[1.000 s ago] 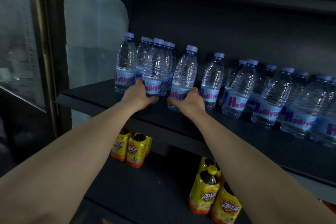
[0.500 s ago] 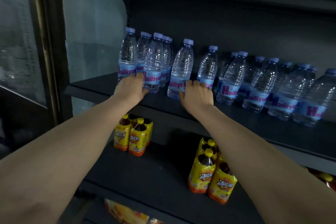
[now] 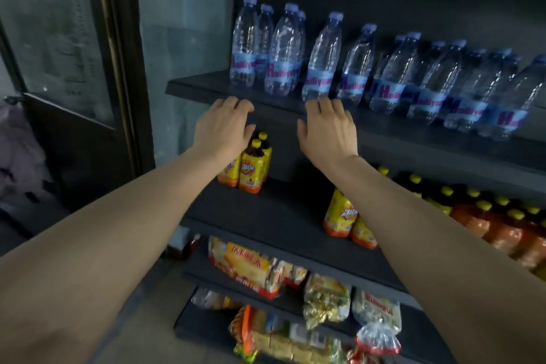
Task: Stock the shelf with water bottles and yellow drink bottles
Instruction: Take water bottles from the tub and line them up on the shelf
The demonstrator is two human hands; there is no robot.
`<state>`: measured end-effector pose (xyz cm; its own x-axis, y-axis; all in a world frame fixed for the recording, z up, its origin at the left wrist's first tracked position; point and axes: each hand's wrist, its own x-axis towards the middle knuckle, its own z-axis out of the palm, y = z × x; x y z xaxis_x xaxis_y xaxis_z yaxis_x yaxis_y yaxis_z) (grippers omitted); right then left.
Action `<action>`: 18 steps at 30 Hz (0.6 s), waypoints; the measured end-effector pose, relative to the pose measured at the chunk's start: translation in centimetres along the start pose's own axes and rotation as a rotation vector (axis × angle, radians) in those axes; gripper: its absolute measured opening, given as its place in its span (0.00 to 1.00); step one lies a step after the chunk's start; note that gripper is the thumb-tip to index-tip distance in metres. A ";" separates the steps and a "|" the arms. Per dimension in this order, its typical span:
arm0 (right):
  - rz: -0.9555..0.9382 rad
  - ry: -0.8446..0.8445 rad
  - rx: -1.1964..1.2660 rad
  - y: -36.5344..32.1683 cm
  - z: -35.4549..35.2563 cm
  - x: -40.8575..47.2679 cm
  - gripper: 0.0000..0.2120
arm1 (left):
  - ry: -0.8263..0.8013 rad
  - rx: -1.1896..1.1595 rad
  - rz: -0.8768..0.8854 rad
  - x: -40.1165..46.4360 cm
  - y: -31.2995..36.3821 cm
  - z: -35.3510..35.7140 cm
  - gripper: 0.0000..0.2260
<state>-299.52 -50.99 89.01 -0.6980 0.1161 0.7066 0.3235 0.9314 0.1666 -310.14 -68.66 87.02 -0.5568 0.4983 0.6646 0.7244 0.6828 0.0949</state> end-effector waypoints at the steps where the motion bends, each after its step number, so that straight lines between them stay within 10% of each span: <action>1: -0.011 0.010 0.021 -0.8 0.2 -1.2 0.16 | -0.014 -0.010 -0.006 -1.4 -0.3 0.2 0.17; 18: -0.102 -0.530 0.272 -10.9 14.1 -29.2 0.14 | -0.440 -0.123 -0.259 -31.2 -3.8 14.9 0.15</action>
<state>-291.71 -59.66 56.89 -0.9628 0.1123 0.2457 0.1119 0.9936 -0.0156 -301.55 -78.88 54.87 -0.8230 0.5169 0.2357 0.5679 0.7587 0.3191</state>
